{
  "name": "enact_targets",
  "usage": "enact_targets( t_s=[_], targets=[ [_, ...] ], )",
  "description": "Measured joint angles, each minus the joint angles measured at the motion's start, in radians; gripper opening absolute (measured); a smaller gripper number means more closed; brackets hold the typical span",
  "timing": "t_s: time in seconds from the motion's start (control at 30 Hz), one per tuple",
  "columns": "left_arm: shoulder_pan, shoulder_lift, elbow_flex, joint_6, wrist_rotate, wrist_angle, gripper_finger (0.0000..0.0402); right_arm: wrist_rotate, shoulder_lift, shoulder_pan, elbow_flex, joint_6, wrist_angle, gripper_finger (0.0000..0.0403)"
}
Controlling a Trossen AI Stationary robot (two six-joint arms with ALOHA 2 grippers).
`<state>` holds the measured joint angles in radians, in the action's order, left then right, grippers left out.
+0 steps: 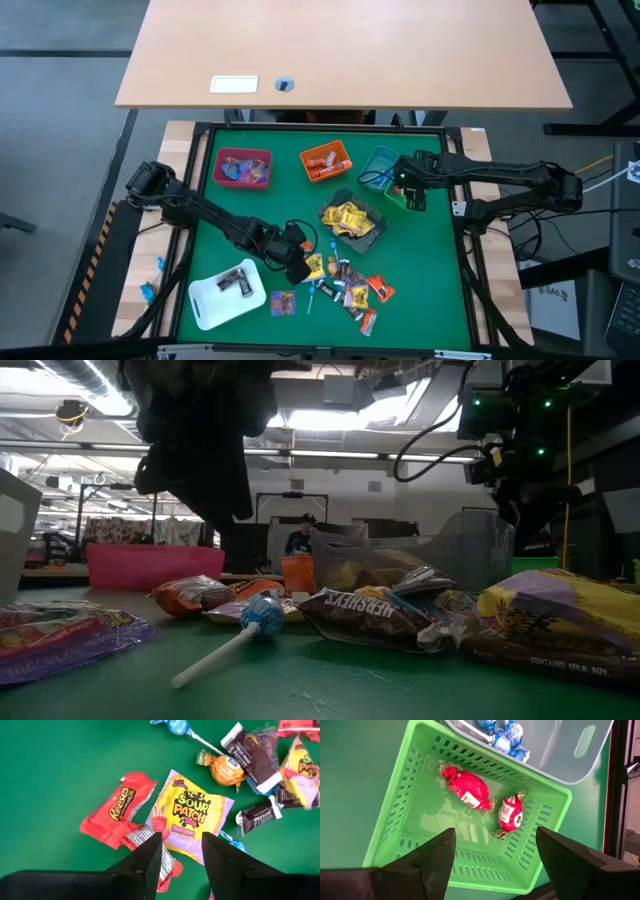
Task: Sort candy
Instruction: Put the orange chocolate into the orange bin
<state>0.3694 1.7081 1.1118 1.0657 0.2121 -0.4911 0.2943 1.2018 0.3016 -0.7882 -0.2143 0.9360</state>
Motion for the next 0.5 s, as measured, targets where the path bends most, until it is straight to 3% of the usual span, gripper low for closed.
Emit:
enact_targets(
  t_s=[0.23,0.5],
  targets=[
    [0.0,0.006,0.0,0.116,-0.004,-0.071,0.0127,-0.053,0.0,0.0,0.0,0.001,0.0,0.0276],
    [0.003,0.074,0.0,0.174,-0.077,-0.078,0.0127,-0.105,0.0,0.0,-0.001,0.009,-0.003,0.0276]
  ],
)
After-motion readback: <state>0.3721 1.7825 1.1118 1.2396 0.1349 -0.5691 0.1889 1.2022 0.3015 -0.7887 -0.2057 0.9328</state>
